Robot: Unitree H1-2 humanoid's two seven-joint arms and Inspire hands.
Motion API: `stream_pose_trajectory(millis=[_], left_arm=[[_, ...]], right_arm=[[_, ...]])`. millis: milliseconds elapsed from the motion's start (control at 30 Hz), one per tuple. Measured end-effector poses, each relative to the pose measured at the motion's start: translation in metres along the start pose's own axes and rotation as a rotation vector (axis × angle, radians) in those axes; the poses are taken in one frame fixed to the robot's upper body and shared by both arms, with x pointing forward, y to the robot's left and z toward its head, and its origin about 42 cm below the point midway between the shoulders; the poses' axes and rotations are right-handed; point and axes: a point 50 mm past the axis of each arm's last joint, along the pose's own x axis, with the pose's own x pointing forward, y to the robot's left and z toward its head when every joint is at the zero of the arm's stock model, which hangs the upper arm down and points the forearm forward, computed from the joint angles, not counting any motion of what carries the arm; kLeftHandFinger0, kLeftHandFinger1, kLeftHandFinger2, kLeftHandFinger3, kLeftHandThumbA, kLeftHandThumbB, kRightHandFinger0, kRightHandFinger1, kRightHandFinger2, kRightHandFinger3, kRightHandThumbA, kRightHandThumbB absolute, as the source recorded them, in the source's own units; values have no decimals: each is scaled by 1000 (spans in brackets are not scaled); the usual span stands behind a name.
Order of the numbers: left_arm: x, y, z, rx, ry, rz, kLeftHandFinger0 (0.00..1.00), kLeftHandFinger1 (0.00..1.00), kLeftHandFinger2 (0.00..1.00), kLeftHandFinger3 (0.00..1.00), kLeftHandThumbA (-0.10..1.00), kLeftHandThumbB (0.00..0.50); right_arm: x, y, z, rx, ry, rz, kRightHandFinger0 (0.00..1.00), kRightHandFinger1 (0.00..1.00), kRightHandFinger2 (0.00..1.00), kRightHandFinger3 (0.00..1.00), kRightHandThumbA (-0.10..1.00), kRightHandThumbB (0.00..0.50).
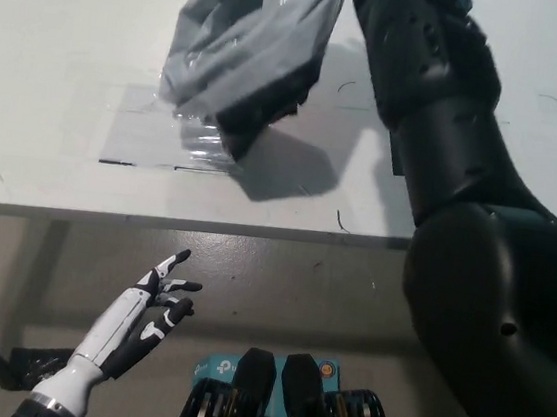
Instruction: Use the right hand to pick up a rubix's cube and place it into a plastic bag and lift the bag
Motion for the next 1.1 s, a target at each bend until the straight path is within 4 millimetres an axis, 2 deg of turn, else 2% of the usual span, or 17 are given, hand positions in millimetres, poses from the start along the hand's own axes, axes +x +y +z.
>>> stream_pose_trajectory(millis=[33, 67, 167, 200, 367, 500, 533, 700, 733, 767, 800, 833, 867, 900, 933, 967, 1100], left_arm=[[0, 0, 0, 1, 0, 0, 752, 626, 785, 1000, 954, 66], [0, 0, 1, 3, -3, -1, 760, 626, 784, 1000, 958, 75], [0, 0, 4, 8, -12, -2, 792, 627, 763, 1000, 970, 87], [-1, -1, 5, 10, -16, -3, 795, 627, 759, 1000, 971, 89], [-7, -5, 2, 8, -3, -14, 757, 623, 743, 1000, 938, 104], [-9, -6, 1, 13, 3, -17, 726, 622, 758, 1000, 926, 97], [-9, -6, 1, 13, 3, -18, 712, 619, 759, 1000, 916, 100], [-9, -6, 1, 19, 4, -18, 696, 614, 752, 1000, 916, 104], [-9, -6, 1, 19, 5, -18, 692, 612, 747, 1000, 920, 109], [-9, -6, 1, 20, 5, -19, 692, 611, 745, 1000, 921, 109], [-9, -6, 1, 21, 6, -19, 691, 611, 744, 1000, 919, 104], [-9, -6, 1, 21, 6, -19, 686, 605, 738, 1000, 916, 106], [-9, -6, 0, 22, 6, -19, 681, 603, 737, 1000, 914, 104], [-9, -6, 0, 23, 7, -20, 681, 603, 737, 1000, 913, 103], [-9, -6, 0, 24, 8, -20, 682, 606, 738, 1000, 910, 101], [-9, -6, 0, 24, 9, -20, 681, 606, 738, 1000, 907, 101], [-9, -6, 0, 24, 9, -20, 666, 600, 735, 1000, 892, 94]], right_arm=[[0, -1, -2, -2, 0, -2, 0, 158, 737, 542, -100, 96], [1, -5, -12, -9, 11, -10, 0, 174, 756, 824, -100, 104], [1, -16, -29, -8, 20, -27, 0, 247, 820, 846, -100, 79], [1, -22, -35, -5, 19, -37, 0, 332, 838, 958, -100, 69], [1, -51, -58, -22, 27, -80, 14, 398, 832, 912, -100, 109], [0, -93, -71, -98, 39, -135, 0, 395, 842, 861, -100, 82], [0, -98, -72, -113, 38, -141, 45, 444, 816, 771, -100, 128], [-4, -147, -80, -408, 35, -183, 46, 421, 795, 792, -100, 194], [-5, -154, -80, -465, 37, -190, 326, 588, 807, 800, -100, 200], [-6, -159, -80, -510, 39, -194, 384, 579, 762, 810, -77, 228], [-7, -168, -80, -594, 42, -203, 346, 512, 668, 781, -34, 244], [-7, -172, -80, -636, 43, -206, 279, 461, 668, 871, 3, 250], [-8, -176, -80, -684, 45, -209, 440, 696, 936, 1000, 190, 284], [-8, -181, -79, -760, 47, -213, 475, 685, 896, 1000, 262, 290], [-8, -183, -78, -792, 48, -214, 615, 870, 1000, 1000, 317, 325], [-8, -187, -75, -866, 51, -212, 946, 1000, 1000, 1000, 369, 338], [-8, -194, -67, -1043, 53, -203, 1000, 1000, 1000, 1000, 476, 395]])
